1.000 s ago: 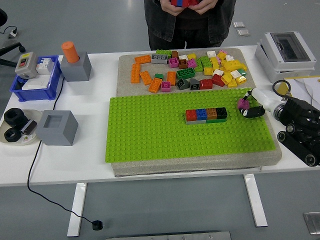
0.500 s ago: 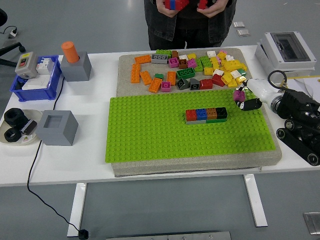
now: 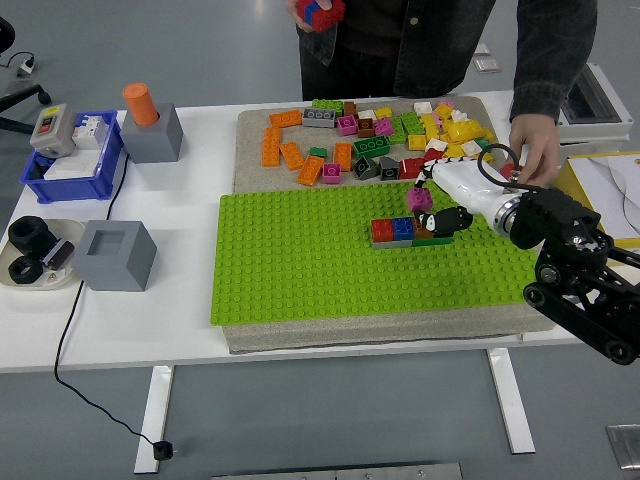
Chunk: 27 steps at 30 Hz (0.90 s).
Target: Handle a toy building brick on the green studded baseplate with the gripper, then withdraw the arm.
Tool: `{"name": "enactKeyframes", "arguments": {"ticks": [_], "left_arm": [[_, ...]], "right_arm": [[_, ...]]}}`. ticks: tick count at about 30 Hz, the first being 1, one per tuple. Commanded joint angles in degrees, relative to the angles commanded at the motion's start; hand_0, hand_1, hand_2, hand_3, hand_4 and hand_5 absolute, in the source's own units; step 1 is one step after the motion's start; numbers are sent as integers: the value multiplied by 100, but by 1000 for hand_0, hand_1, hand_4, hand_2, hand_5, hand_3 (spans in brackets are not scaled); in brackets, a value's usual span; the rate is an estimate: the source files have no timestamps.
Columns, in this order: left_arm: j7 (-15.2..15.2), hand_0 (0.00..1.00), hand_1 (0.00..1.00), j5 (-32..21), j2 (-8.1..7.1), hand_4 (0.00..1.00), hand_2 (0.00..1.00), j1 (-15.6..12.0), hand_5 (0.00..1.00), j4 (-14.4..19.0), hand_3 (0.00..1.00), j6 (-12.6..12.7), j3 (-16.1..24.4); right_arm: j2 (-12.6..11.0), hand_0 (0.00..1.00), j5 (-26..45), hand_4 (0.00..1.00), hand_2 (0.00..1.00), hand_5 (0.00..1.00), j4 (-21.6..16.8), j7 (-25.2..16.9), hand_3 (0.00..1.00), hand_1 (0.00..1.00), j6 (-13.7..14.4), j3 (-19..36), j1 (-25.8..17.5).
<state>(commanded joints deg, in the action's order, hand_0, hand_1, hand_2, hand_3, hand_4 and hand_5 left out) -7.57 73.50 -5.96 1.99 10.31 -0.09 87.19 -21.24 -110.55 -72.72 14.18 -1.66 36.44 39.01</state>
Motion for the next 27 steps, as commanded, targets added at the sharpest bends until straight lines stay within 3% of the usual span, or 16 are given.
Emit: {"name": "enactKeyframes", "arguments": {"ticks": [12,19,27], "left_arm": [[0,644,646,-1,-15,640,637,21,247,0,667,6,-3],[0,644,646,3,-18,640,637,28,246,0,667,5,-5],[1,644,646,20,-20,641,637,31,246,0,666,2,5]], "right_arm": [[395,931,35,552,910,251,433,-1,636,924,2,-130,137],[521,932,126,557,909,254,721,-9,634,923,-1,-226,176],[569,933,217,565,909,261,775,-21,634,921,10,-265,193]]}}
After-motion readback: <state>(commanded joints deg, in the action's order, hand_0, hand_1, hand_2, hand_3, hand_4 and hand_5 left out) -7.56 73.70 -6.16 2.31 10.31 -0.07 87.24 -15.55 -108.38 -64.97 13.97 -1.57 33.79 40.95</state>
